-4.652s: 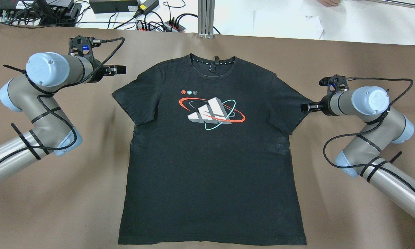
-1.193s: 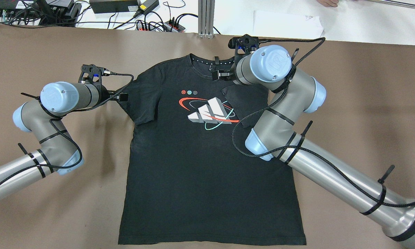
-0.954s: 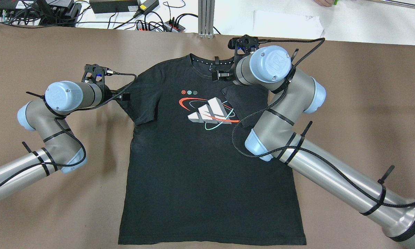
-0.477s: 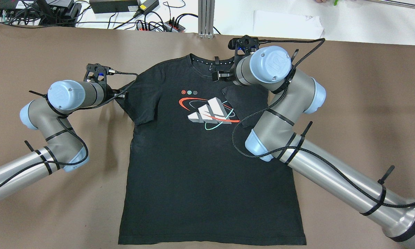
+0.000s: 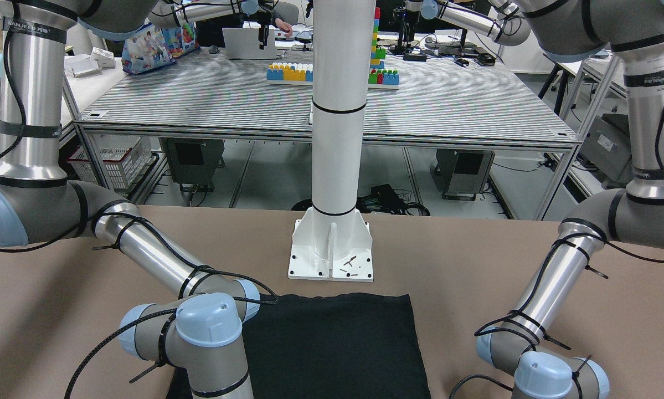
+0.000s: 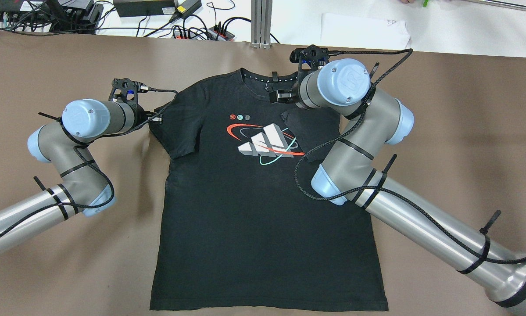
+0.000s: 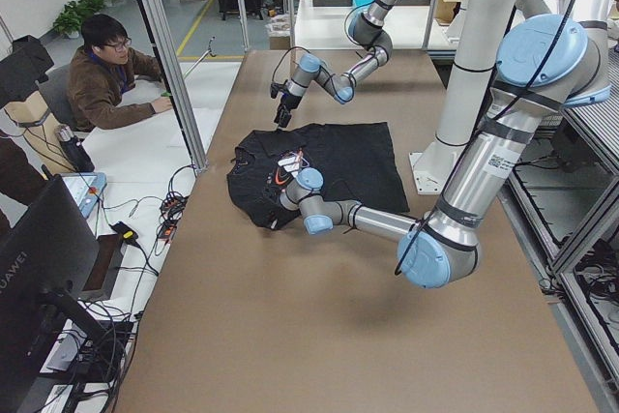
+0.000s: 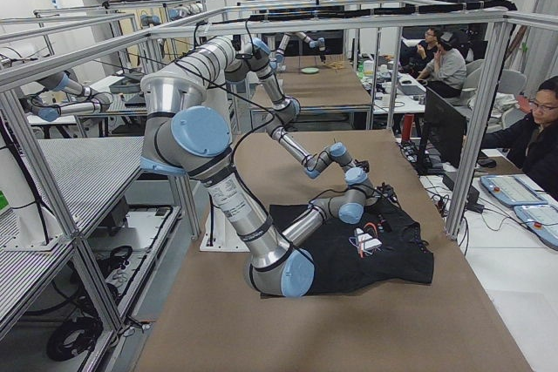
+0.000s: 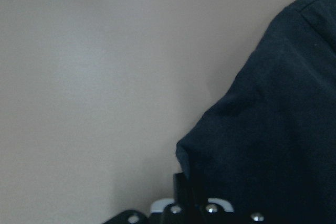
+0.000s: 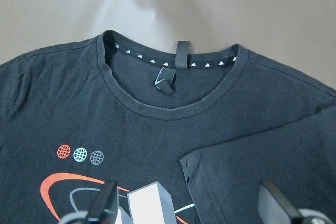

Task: Fold clothes
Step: 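Grasp the sleeve nearest the left gripper while right gripper holds its sleeve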

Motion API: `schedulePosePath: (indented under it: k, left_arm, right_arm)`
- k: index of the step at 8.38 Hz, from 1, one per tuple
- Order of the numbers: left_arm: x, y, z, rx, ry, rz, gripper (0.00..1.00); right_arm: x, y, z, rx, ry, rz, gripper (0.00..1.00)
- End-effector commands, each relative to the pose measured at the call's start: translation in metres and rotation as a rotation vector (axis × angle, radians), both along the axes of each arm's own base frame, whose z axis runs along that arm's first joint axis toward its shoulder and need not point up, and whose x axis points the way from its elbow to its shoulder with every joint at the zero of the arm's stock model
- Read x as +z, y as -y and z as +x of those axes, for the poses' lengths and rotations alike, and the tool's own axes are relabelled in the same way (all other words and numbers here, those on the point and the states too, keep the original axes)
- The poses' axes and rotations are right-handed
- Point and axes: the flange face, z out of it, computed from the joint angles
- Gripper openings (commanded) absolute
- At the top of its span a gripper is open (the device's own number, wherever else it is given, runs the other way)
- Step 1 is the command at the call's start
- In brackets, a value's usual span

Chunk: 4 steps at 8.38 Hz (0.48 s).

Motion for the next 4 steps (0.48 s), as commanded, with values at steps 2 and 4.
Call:
schedulePosePath:
  k: [2,4]
  left_arm:
    - [-0.051,0.006,-0.002,0.002,-0.023,-0.014,0.0]
    - [-0.122,-0.007,-0.01,-0.014,0.005,-0.091,0.0]
  right_arm:
    - [0.006,-0.002,0.0,-0.002,0.0,0.0,0.94]
    - [0.005,-0.005,0.001,0.001,0.009,-0.003,0.94]
